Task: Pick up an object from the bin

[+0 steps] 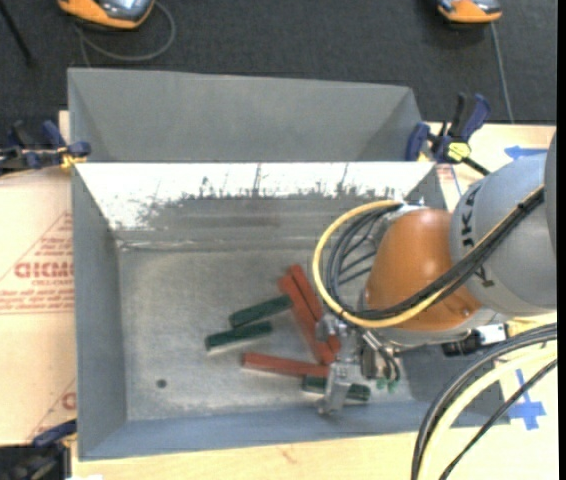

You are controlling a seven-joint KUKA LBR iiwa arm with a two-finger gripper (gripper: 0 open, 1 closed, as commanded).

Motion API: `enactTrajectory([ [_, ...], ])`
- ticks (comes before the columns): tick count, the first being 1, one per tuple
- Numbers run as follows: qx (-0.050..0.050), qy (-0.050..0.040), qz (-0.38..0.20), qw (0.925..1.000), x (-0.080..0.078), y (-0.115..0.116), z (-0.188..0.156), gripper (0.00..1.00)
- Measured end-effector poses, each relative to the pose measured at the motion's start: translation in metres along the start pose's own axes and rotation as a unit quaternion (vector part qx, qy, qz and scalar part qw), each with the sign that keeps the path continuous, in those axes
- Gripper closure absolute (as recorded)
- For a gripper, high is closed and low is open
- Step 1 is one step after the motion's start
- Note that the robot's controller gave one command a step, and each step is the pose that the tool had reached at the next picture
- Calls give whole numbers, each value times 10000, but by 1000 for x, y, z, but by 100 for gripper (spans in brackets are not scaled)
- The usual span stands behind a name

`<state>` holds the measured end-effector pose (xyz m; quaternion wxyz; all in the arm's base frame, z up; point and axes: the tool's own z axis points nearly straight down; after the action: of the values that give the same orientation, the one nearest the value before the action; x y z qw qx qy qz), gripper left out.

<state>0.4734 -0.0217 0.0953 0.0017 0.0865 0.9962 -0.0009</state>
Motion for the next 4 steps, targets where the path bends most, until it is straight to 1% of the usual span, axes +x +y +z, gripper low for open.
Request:
enactTrajectory([
  [1, -4, -46, -626, 9980, -7, 13, 23, 0],
  [2, -12, -59, -643, 9979, -8, 14, 21, 100],
  [3, -8, -42, -648, 9979, -7, 13, 24, 0],
  [4, -3, -13, -659, 9978, -5, 13, 25, 100],
])
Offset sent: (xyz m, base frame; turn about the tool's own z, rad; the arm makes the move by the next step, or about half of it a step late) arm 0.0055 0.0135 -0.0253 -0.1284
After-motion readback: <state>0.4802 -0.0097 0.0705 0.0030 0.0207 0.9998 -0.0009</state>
